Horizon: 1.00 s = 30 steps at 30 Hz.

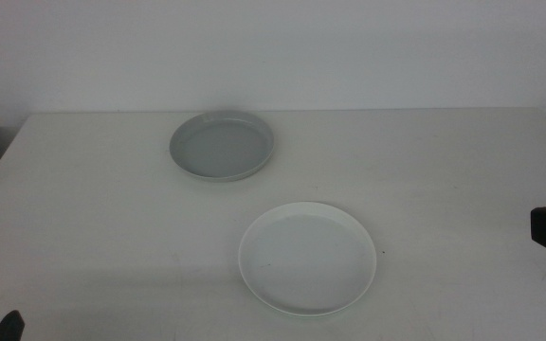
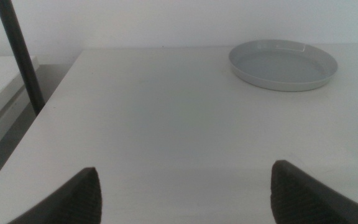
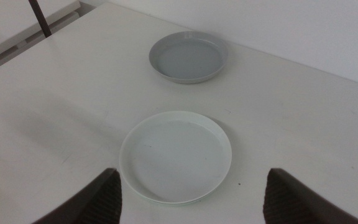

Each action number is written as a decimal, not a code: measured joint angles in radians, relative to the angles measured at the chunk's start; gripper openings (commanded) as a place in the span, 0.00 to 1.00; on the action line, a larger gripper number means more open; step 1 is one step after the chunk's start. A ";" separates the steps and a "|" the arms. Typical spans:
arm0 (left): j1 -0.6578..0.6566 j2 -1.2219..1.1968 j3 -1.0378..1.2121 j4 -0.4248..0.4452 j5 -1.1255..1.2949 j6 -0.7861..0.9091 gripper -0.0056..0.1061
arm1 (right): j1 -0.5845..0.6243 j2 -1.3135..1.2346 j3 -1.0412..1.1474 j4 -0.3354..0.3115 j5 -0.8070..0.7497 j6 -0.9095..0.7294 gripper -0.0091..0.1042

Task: Stack the three bowls on top of each other.

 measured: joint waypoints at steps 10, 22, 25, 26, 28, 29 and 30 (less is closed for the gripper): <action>0.000 0.384 -0.367 0.010 0.083 0.000 0.99 | 0.000 0.000 0.000 0.000 0.000 -0.001 0.59; 0.000 1.048 -1.123 0.005 0.544 0.000 0.99 | 0.000 0.000 0.000 0.001 -0.001 -0.001 0.59; 0.000 1.173 -1.236 0.005 0.614 0.000 0.99 | 0.000 0.000 0.000 0.001 -0.001 -0.001 0.59; 0.000 1.209 -1.262 0.005 0.619 0.000 0.99 | 0.000 0.000 0.000 0.001 -0.001 -0.001 0.59; 0.000 1.266 -1.291 0.005 0.621 0.000 0.99 | 0.000 0.000 0.000 0.001 -0.001 -0.001 0.59; 0.000 1.294 -1.297 0.005 0.618 0.000 0.99 | 0.000 0.000 0.000 0.001 -0.001 -0.001 0.59; 0.000 1.316 -1.299 0.005 0.607 0.000 0.99 | 0.000 0.000 0.000 0.001 -0.001 -0.001 0.59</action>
